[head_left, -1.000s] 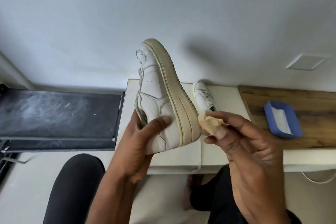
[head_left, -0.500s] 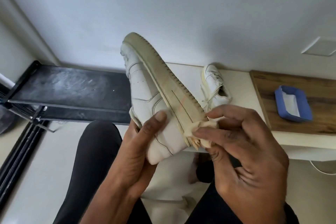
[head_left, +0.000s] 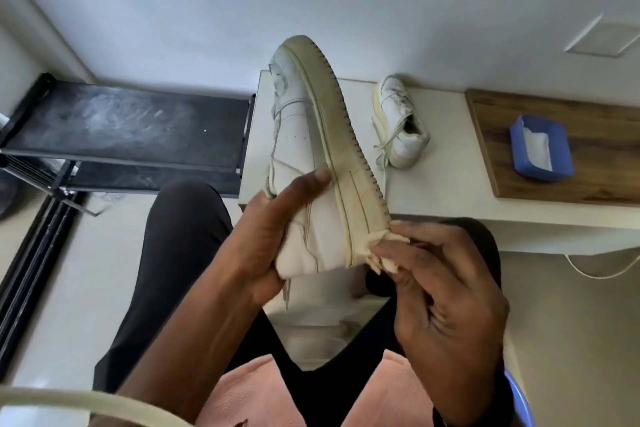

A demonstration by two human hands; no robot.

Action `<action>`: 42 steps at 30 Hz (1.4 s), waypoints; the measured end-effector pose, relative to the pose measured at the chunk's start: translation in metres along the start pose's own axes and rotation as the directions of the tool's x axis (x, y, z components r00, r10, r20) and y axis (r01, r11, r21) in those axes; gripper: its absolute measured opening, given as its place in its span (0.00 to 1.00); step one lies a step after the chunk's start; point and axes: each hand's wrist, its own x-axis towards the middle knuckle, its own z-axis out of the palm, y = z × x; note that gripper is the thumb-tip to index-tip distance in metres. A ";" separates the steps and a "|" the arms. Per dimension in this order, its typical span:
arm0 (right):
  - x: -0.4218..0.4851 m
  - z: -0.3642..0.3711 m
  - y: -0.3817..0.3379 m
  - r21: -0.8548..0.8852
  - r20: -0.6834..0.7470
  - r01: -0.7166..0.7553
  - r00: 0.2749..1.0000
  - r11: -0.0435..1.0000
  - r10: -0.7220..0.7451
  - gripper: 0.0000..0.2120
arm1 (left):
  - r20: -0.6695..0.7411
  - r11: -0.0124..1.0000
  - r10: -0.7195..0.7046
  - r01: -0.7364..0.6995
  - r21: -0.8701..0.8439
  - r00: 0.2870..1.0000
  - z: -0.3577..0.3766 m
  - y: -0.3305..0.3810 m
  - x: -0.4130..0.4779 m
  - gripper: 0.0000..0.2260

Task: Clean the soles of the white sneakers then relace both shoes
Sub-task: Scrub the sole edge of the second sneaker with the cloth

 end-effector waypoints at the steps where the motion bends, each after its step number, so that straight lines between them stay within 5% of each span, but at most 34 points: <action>1: 0.001 0.000 0.004 -0.009 0.011 -0.007 1.000 1.000 0.007 0.07 | -0.013 1.000 -0.024 0.024 0.004 1.000 0.001 -0.002 0.004 0.11; 10: -0.003 0.008 0.014 -0.035 0.028 0.032 0.999 0.999 -0.031 0.08 | -0.048 0.999 -0.051 0.051 0.010 0.998 -0.008 -0.012 0.032 0.07; 16: 0.001 0.033 0.029 -0.028 0.061 0.030 0.998 0.999 -0.028 0.07 | -0.084 0.999 0.030 -0.027 0.047 0.996 -0.016 -0.019 0.054 0.14; 22: 0.012 0.047 0.047 -0.031 0.093 0.017 0.996 0.999 -0.014 0.05 | -0.105 0.999 -0.034 0.031 -0.029 0.994 -0.034 -0.034 0.079 0.24; 28: 0.022 0.052 0.056 -0.069 0.051 -0.099 0.993 0.993 0.102 0.07 | -0.124 0.999 0.050 -0.049 0.007 0.991 -0.042 -0.039 0.089 0.20; 35: 0.019 0.070 0.057 -0.061 0.209 0.014 0.978 0.998 0.000 0.06 | -0.166 0.998 0.069 -0.068 0.009 0.984 -0.054 -0.042 0.098 0.18; 42: 0.034 0.071 0.058 -0.047 0.152 -0.109 0.982 0.993 0.115 0.10 | -0.149 0.994 0.105 -0.110 -0.023 0.983 -0.058 -0.043 0.105 0.19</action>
